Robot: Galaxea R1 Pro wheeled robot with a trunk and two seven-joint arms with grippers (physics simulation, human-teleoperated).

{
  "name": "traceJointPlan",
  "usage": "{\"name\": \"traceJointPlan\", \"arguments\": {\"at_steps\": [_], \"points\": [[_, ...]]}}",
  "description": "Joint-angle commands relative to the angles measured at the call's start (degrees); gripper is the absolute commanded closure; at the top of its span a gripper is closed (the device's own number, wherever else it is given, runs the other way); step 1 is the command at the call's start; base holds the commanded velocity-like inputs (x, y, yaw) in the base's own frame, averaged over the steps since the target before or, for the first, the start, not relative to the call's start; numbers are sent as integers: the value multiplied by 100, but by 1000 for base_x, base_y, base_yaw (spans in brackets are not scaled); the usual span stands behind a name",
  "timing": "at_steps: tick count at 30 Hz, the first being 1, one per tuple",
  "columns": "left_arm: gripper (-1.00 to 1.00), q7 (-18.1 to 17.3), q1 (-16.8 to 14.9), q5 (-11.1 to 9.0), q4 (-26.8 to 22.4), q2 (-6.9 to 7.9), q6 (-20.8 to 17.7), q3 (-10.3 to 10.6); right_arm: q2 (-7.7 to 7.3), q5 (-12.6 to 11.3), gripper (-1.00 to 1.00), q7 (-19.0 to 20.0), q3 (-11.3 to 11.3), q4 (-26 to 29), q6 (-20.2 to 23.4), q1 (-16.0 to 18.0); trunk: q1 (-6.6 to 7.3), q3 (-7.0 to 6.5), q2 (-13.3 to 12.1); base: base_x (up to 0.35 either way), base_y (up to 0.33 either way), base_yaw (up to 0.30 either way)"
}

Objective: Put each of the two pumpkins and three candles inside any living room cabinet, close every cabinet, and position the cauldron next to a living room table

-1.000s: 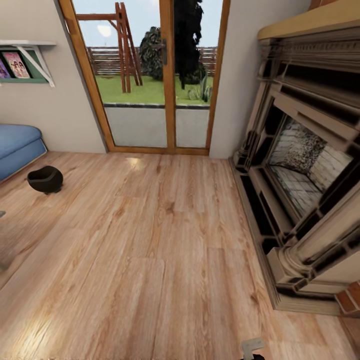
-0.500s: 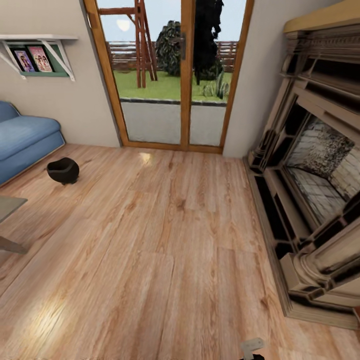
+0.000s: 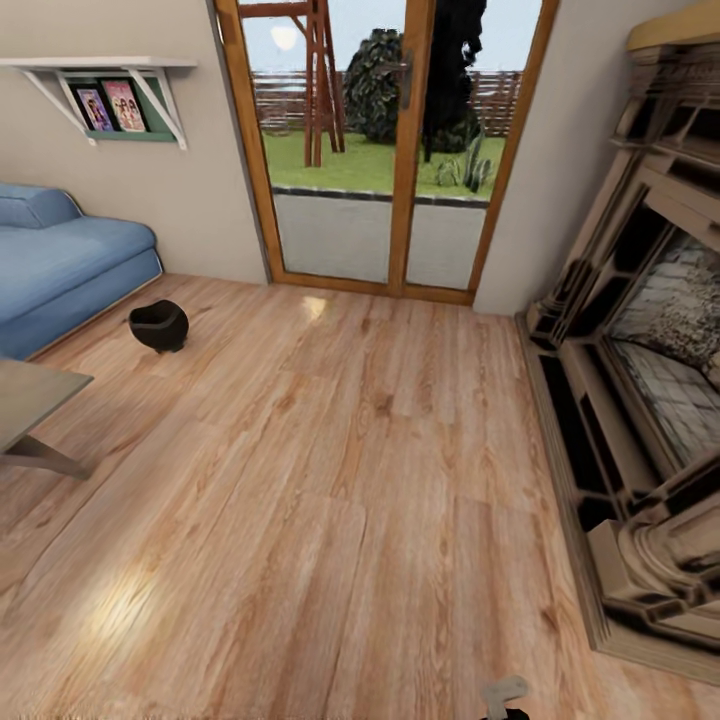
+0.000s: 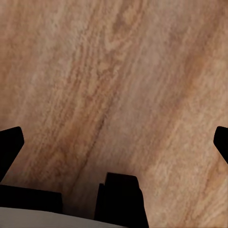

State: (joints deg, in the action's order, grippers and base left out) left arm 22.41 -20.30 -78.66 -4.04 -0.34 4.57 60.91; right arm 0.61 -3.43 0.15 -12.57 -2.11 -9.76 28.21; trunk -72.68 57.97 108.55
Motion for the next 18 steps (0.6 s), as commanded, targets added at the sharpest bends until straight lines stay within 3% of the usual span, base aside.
{"name": "traceJointPlan", "arguments": {"at_steps": [1,18], "points": [[-100,0,0,0,2,2,0,0,0,0,-100,0,0,0,0,0,0,8,0,0,0,184],[-100,-4,0,0,15,9,0,0,7,0,-100,-6,0,-9,-6,0,0,123,0,0,0,198]]}}
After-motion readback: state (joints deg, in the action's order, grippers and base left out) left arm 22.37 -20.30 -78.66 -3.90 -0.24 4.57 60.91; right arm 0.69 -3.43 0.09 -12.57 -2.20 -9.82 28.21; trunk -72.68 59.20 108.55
